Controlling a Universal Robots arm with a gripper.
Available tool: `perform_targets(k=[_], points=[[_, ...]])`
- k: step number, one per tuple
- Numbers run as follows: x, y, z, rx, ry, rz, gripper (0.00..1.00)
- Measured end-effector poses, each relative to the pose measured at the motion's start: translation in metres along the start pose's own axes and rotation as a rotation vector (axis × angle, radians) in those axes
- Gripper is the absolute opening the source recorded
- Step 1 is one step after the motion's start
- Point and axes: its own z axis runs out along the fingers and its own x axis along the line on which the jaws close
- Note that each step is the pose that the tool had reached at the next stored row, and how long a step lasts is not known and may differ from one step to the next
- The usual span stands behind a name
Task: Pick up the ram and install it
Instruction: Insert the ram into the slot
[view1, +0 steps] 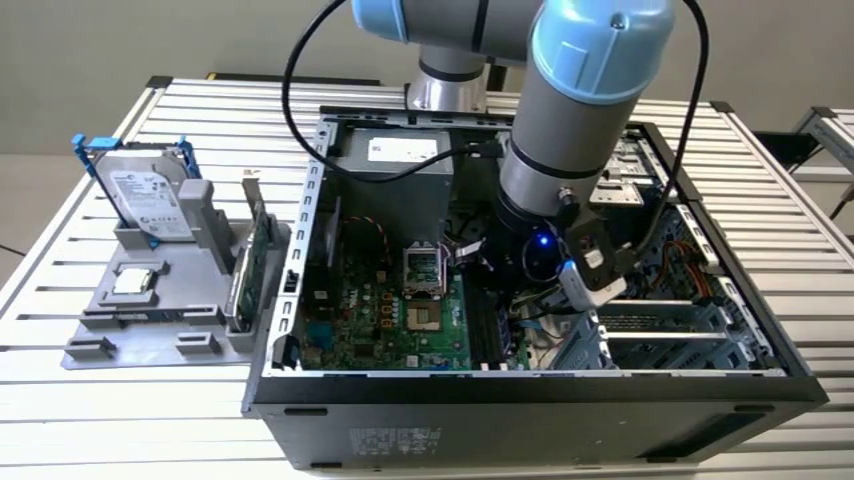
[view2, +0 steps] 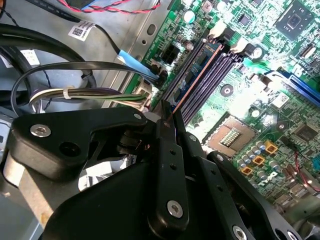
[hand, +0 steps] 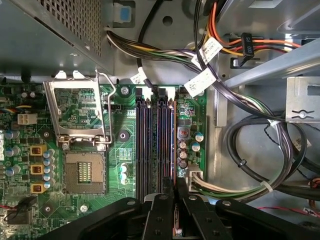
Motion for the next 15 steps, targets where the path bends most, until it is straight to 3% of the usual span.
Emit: perform_targets(k=[15], points=[[0.0003,0.0000,0.0028,0.0002,0.0003,-0.001,0.00]])
